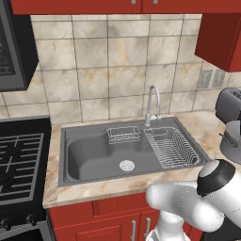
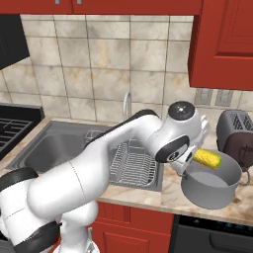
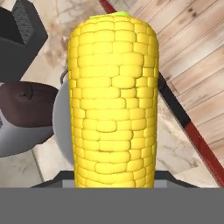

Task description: Dump the corn from the pot into the sink. Then turn on the water and wash the corn. Then turn off the water and put the corn back in the pot.

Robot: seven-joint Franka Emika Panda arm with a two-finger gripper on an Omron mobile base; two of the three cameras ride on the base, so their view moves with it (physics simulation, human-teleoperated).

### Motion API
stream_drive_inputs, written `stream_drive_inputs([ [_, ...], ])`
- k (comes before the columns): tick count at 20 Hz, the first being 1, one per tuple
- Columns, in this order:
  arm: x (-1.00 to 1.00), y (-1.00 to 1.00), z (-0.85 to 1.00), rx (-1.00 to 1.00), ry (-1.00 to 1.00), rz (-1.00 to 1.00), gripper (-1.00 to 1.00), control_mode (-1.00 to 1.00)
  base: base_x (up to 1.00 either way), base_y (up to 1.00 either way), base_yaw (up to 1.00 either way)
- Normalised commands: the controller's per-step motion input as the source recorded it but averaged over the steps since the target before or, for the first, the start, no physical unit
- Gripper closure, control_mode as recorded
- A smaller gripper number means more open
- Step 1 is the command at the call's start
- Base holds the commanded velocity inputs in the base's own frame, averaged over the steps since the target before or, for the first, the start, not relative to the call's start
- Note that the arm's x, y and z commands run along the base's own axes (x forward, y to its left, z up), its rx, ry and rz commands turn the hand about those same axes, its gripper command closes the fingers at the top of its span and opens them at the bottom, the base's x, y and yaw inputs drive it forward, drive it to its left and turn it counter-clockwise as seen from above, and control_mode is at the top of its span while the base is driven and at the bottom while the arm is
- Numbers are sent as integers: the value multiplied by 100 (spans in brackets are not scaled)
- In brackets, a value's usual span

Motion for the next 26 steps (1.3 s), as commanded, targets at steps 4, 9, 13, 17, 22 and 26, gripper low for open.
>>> stream_drive_inputs([
  [4, 39, -24, -15, 1, 9, 7, 100, -100, 0, 0, 0],
  [9, 19, -17, -6, 2, 6, 5, 100, -100, 0, 0, 0],
  [13, 1, -3, -27, 2, 3, 1, 100, -100, 0, 0, 0],
  [17, 0, -1, -27, 5, 4, 1, 100, -100, 0, 0, 0],
  [22, 0, 0, -28, 5, 3, 0, 100, -100, 0, 0, 0],
  [26, 0, 0, -21, 4, 0, 0, 100, -100, 0, 0, 0],
])
